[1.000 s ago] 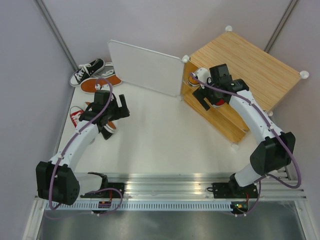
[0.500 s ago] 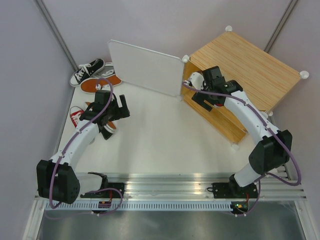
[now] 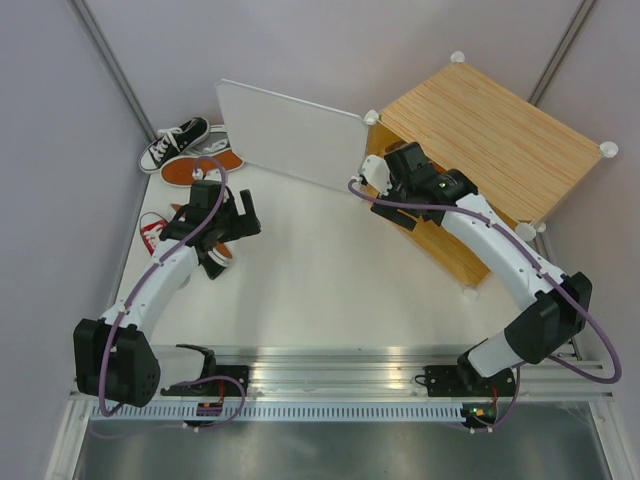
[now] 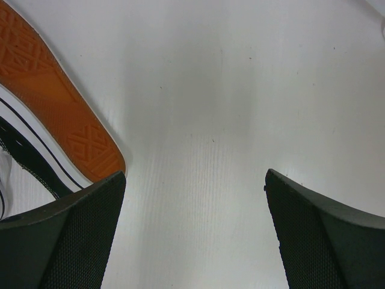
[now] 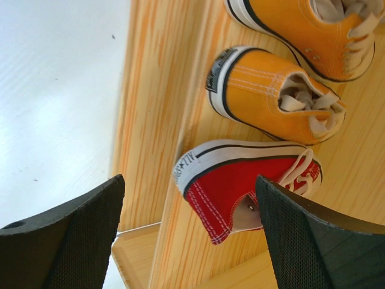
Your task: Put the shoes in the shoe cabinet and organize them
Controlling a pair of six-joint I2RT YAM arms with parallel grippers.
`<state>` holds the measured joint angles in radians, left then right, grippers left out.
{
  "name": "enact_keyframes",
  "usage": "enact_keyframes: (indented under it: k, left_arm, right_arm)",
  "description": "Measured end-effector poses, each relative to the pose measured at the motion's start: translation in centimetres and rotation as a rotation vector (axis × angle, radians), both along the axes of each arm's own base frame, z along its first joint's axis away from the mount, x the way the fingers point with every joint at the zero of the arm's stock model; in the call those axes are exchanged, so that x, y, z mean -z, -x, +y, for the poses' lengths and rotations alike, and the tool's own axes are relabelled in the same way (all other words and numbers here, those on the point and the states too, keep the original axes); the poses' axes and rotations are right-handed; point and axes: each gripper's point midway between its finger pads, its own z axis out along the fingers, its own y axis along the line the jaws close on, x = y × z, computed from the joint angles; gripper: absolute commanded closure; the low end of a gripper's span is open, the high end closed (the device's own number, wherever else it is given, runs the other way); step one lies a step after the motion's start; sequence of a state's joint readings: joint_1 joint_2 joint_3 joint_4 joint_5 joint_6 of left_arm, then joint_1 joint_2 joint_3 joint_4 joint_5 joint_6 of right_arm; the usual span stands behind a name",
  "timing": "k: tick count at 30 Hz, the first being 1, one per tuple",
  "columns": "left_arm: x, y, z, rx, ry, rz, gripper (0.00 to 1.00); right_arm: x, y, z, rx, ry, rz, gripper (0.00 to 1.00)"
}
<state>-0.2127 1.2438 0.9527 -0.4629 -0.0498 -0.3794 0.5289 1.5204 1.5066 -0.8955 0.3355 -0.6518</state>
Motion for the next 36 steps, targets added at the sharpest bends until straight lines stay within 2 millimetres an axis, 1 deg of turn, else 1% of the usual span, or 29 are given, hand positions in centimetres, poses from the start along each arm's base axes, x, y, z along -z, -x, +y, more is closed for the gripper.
enact_keyframes:
  k: [3, 8, 10, 13, 15, 17, 20, 25, 27, 29, 30, 31, 33, 36]
  left_arm:
    - [0.0, 0.0, 0.0, 0.0, 0.0, 0.0, 0.0]
    - [0.0, 0.0, 0.0, 0.0, 0.0, 0.0, 0.0]
    - [0.0, 0.0, 0.0, 0.0, 0.0, 0.001, 0.0]
    - [0.0, 0.0, 0.0, 0.0, 0.0, 0.002, 0.0]
    - [0.1, 0.0, 0.0, 0.0, 0.001, 0.003, 0.0]
    - [0.1, 0.0, 0.0, 0.001, 0.002, 0.005, 0.0]
    - [0.1, 0.1, -0.1, 0.002, 0.003, 0.006, 0.0]
    - [0.1, 0.1, -0.1, 0.003, 0.004, 0.006, 0.0]
    - [0.1, 0.1, -0.1, 0.003, 0.005, 0.006, 0.0]
    - [0.1, 0.1, -0.1, 0.001, 0.008, 0.007, 0.0]
    - [0.1, 0.1, -0.1, 0.0, 0.009, 0.007, 0.0]
    - [0.1, 0.1, -0.1, -0.002, 0.01, 0.007, 0.0]
    - [0.0, 0.1, -0.2, -0.004, 0.013, 0.006, 0.0]
    - [-0.1, 0.1, -0.2, -0.004, 0.015, 0.001, 0.0]
  right_arm:
    - [-0.2, 0.7, 1.3, -0.028, -0.024, 0.005, 0.07]
    - [0.4, 2.0, 3.7, -0.042, -0.108, 0.036, 0.1]
    - [0.7, 2.5, 4.7, -0.01, -0.174, 0.013, 0.1]
    - [1.6, 3.7, 5.2, 0.079, -0.278, -0.036, 0.1]
    - [2.1, 4.4, 4.9, 0.182, -0.36, -0.09, 0.1]
    - [2.1, 4.9, 4.3, 0.298, -0.443, -0.164, 0.11]
    - [1.4, 5.2, 2.7, 0.507, -0.585, -0.314, 0.12]
    - [-0.7, 4.6, -0.3, 0.795, -0.755, -0.552, 0.16]
    - [-1.2, 4.2, -1.2, 0.886, -0.798, -0.635, 0.19]
    - [-1.2, 3.9, -1.7, 0.948, -0.819, -0.693, 0.24]
    - [-1.0, 3.8, -1.8, 0.977, -0.826, -0.717, 0.28]
    - [-0.8, 3.6, -2.0, 1.005, -0.832, -0.74, 0.31]
    - [-0.3, 3.3, -2.3, 1.059, -0.845, -0.788, 0.33]
    - [0.4, 3.0, -2.8, 1.117, -0.846, -0.849, 0.35]
